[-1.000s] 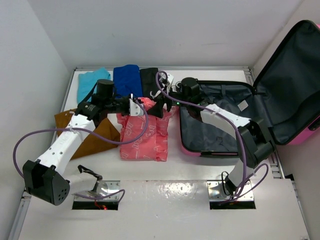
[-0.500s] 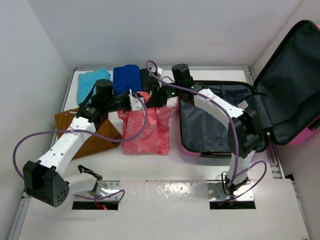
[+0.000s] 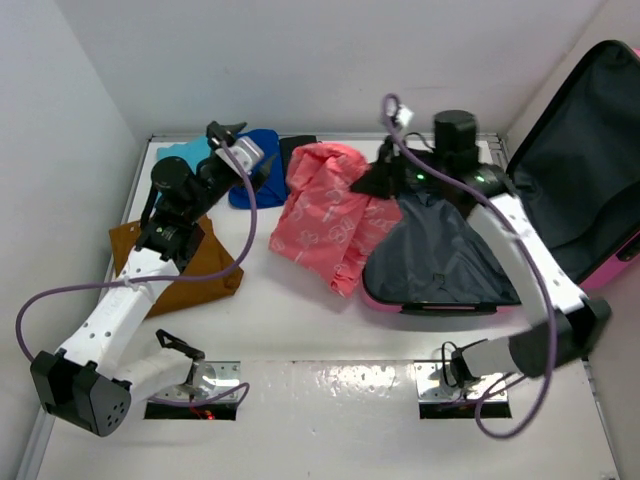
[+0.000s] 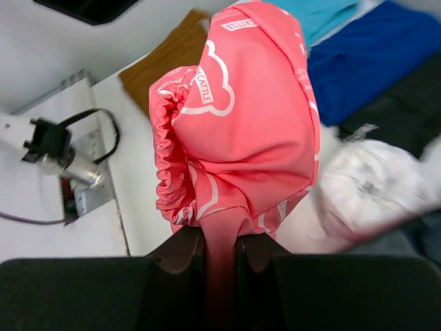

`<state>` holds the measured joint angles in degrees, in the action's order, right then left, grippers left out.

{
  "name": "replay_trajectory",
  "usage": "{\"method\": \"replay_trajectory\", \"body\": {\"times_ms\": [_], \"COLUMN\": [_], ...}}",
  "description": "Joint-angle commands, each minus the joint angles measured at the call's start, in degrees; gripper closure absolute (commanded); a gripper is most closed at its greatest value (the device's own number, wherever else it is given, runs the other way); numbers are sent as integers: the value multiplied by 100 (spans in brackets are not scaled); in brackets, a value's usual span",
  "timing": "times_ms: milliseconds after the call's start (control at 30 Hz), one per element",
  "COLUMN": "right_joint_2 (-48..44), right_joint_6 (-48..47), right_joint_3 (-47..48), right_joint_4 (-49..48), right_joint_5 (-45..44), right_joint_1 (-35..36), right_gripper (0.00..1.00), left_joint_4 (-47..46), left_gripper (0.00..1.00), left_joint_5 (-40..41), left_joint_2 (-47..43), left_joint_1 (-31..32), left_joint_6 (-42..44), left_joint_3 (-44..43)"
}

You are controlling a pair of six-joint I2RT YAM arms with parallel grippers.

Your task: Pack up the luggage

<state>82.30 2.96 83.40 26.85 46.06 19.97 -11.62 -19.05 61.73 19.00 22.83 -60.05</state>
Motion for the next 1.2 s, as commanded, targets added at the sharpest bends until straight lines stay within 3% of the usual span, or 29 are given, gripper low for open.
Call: {"method": "replay_trajectory", "body": {"times_ms": [0, 100, 133, 200, 367, 467, 567, 833, 1167], "right_joint_2": [-1011, -1443, -1549, -1743, -2261, -2324, -2368, -2842, -2685], "right_joint_6": [730, 2038, 2242, 2681, 3078, 3167, 2877, 1490, -31], "right_joint_3": [-445, -1403, -1744, -2053, -3346, -4093, -4761, -5622, -5870], "right_joint_4": [-258, -1049, -1146, -886, -549, -1038, -1461, -1428, -1823], "right_joint_5": [-806, -1458, -2147, -2513, -3673, -3543, -3473, -3297, -2972], "right_joint_1": [-308, -546, -590, -801, -1521, -2407, -2848, -3798, -5070], "right_gripper": [100, 100, 100, 100, 100, 100, 100, 100, 100], "left_joint_4": [-560, -622, -622, -622, -342, -61, 176, 309, 309], "left_gripper": [19, 19, 19, 19, 19, 19, 19, 19, 19], "left_joint_5": [622, 735, 736, 884, 1017, 1017, 1017, 1017, 1131], "left_joint_2": [-118, 22, 75, 224, 366, 366, 366, 418, 594], "left_joint_1": [-72, -72, -125, -125, -283, -336, -336, -398, -398], "left_joint_6": [-683, -841, -842, -903, -1017, -1070, -1018, -561, -508], "left_joint_3": [-226, -226, -226, -296, -349, -349, -288, 81, 318]}}
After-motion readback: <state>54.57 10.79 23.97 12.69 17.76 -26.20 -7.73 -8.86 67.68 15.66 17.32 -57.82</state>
